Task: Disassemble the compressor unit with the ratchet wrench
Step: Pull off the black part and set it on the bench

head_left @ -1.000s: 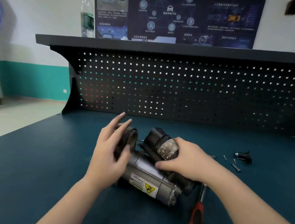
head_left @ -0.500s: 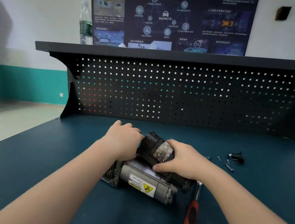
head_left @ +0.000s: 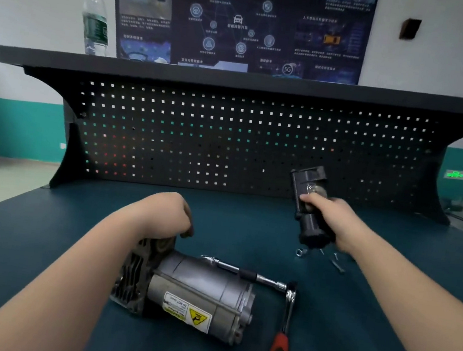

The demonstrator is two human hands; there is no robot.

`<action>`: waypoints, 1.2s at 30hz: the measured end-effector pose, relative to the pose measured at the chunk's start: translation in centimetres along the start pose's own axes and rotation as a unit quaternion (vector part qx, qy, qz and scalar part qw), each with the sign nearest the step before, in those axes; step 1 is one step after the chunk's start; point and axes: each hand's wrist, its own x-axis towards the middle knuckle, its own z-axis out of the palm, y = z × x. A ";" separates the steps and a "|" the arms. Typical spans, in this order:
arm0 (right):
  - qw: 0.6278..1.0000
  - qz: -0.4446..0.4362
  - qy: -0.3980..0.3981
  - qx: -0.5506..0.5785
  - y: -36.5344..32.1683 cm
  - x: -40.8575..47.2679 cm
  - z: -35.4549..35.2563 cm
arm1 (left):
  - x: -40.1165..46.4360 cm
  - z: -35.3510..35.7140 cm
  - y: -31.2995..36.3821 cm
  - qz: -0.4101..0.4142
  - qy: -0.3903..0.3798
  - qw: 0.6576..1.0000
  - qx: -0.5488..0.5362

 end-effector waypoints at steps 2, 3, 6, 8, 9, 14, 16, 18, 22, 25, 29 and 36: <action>0.997 -0.017 0.027 -0.065 -0.4 3.6 -0.9 | 0.1 0.0 0.2 -0.006 0.000 1.000 0.004; 0.993 -0.029 0.040 -0.110 -0.4 5.2 -1.2 | 0.2 0.0 0.2 -0.010 0.001 1.000 0.004; 0.936 -0.086 0.069 -0.333 0.9 9.6 -1.4 | 0.5 0.2 -0.1 -0.018 0.006 1.000 0.008; 0.883 -0.103 0.048 -0.455 2.3 12.1 -0.8 | 0.6 0.3 -0.2 -0.028 0.002 1.000 0.011; 0.857 -0.100 0.035 -0.504 3.0 13.2 -0.4 | 0.7 0.3 -0.3 -0.033 -0.001 0.999 0.010; 0.784 -0.057 -0.071 -0.614 5.0 17.2 1.2 | 0.9 0.6 -0.7 -0.023 -0.003 1.000 0.011; 0.795 -0.027 -0.134 -0.591 5.4 18.2 1.3 | 0.9 0.8 -0.9 -0.020 0.000 1.000 0.007; 0.791 -0.001 -0.176 -0.586 5.5 18.3 1.4 | 0.9 0.6 -0.9 -0.022 0.001 1.000 0.004; 0.739 -0.100 -0.110 -0.658 3.8 14.4 4.1 | 0.7 0.5 -0.5 -0.033 -0.002 0.999 0.004; 0.797 -0.267 -0.163 -0.517 3.0 7.9 8.3 | 0.6 0.4 -0.2 -0.036 0.004 0.999 0.002; 0.693 -0.309 -0.413 -0.504 4.7 0.5 12.5 | 0.2 0.2 0.3 -0.039 -0.002 0.999 0.013; 0.819 -0.302 -0.311 -0.376 6.2 -0.5 13.3 | -0.2 0.1 0.5 -0.044 0.004 0.999 -0.009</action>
